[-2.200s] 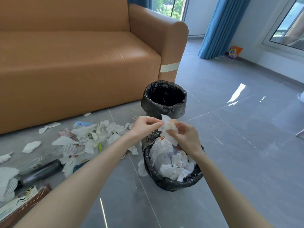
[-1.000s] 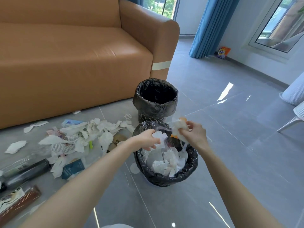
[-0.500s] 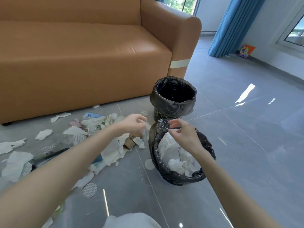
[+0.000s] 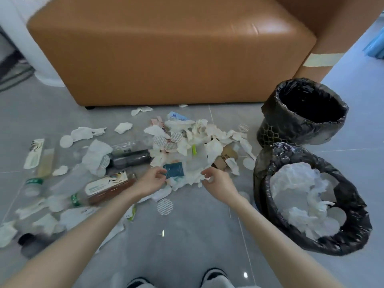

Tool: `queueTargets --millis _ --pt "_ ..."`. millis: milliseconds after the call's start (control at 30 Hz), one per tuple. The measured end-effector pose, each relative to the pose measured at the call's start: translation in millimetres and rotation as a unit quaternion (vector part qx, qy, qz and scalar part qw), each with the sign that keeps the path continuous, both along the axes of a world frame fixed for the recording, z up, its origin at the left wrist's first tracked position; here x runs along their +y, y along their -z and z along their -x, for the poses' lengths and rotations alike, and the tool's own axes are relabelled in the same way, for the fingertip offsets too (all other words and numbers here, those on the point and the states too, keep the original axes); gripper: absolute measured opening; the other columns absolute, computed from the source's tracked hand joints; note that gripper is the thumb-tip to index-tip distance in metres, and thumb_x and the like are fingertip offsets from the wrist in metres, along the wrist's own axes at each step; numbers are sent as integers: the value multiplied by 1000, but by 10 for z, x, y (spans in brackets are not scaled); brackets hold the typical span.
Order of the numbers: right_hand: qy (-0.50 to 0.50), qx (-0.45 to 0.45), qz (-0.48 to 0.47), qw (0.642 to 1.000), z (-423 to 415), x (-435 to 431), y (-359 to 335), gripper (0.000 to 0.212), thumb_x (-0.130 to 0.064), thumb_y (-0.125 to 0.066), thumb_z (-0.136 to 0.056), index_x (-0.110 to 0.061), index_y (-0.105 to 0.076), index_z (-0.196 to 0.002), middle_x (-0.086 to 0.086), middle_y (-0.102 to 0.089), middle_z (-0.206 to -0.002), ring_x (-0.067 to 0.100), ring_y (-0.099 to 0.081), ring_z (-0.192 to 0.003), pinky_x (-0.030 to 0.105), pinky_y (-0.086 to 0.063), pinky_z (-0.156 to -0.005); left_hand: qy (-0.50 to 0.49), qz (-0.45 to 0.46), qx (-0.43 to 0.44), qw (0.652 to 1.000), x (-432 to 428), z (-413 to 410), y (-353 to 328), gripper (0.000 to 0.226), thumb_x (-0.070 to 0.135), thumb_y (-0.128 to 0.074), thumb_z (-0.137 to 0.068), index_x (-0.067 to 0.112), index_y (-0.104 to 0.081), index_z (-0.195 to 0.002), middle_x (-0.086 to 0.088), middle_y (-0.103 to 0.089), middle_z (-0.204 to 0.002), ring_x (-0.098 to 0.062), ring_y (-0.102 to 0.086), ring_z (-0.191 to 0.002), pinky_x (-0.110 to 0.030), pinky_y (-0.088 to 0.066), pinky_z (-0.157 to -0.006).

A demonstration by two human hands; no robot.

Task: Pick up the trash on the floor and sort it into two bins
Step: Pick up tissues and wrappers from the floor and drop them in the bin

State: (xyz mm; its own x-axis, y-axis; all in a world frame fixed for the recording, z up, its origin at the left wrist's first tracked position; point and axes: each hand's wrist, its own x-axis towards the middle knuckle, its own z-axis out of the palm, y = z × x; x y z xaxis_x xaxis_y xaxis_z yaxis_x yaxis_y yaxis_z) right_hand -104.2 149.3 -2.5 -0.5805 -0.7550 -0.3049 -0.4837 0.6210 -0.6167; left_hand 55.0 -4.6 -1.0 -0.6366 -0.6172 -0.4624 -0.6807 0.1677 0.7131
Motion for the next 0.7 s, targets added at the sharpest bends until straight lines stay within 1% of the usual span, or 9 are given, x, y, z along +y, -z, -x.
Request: queueTargets --millis 67,200,267,367,433,467,567,633,700 --pt "-21 -7 -19 1000 -30 -111 224 35 -15 -56 -90 -15 -56 -125 5 -57 -125 20 -56 -110 20 -39 -80 3 25 -32 999 -40 -169 236 41 8 -50 -92 11 -48 -133 -8 -55 -128 -19 -55 -111 -22 -41 -84" --pt "-94 -3 -58 994 -148 -376 666 42 -14 -58 -89 -17 -51 -131 8 -48 -134 24 -50 -117 21 -36 -88 16 71 -69 995 -108 -445 700 50 14 -55 -91 13 -41 -139 -9 -44 -141 -23 -41 -129 -26 -31 -102" --pt "-125 2 -65 990 -223 -502 810 45 -12 -59 -88 -17 -50 -133 8 -45 -137 24 -48 -121 22 -35 -93 26 86 -85 992 -112 -527 897 51 22 -55 -92 18 -40 -141 -8 -39 -146 -23 -34 -135 -29 -26 -107" --pt "-167 -3 -73 983 -370 -684 1027 42 -10 -59 -88 -18 -55 -129 7 -49 -135 23 -49 -121 23 -36 -96 36 102 -134 985 -113 -635 1149 51 30 -45 -96 28 -31 -145 -6 -22 -155 -28 -20 -141 -36 -23 -112" --pt "-202 -7 -88 975 -479 -738 1163 39 -11 -58 -88 -18 -57 -126 5 -51 -134 21 -50 -121 22 -35 -98 62 126 -167 976 -87 -687 1245 51 28 -40 -98 32 -26 -147 -3 -15 -157 -30 -19 -141 -40 -26 -112" --pt "-223 -9 -98 970 -540 -746 1240 39 -12 -58 -89 -19 -57 -127 4 -50 -136 21 -49 -123 23 -35 -100 77 142 -184 970 -67 -714 1281 51 26 -39 -98 33 -25 -147 -1 -16 -157 -29 -22 -139 -40 -29 -110" --pt "-266 -9 -106 958 -704 -720 1402 44 -10 -56 -90 -19 -53 -133 3 -44 -142 22 -43 -129 23 -33 -102 99 184 -214 954 3 -774 1376 59 18 -44 -94 34 -23 -147 0 -31 -147 -25 -35 -129 -37 -37 -99" --pt "-275 15 -95 957 -792 -702 1492 48 -12 -57 -89 -21 -49 -135 2 -39 -143 24 -38 -131 30 -37 -104 99 199 -223 949 62 -806 1447 61 15 -47 -92 34 -24 -146 -1 -36 -137 -24 -38 -123 -35 -38 -92" --pt "-281 64 -98 952 -858 -673 1565 48 -18 -56 -89 -22 -47 -136 0 -39 -139 25 -38 -126 36 -44 -97 98 211 -229 945 120 -824 1508 58 13 -49 -92 33 -30 -143 -2 -38 -130 -24 -39 -120 -34 -37 -89"
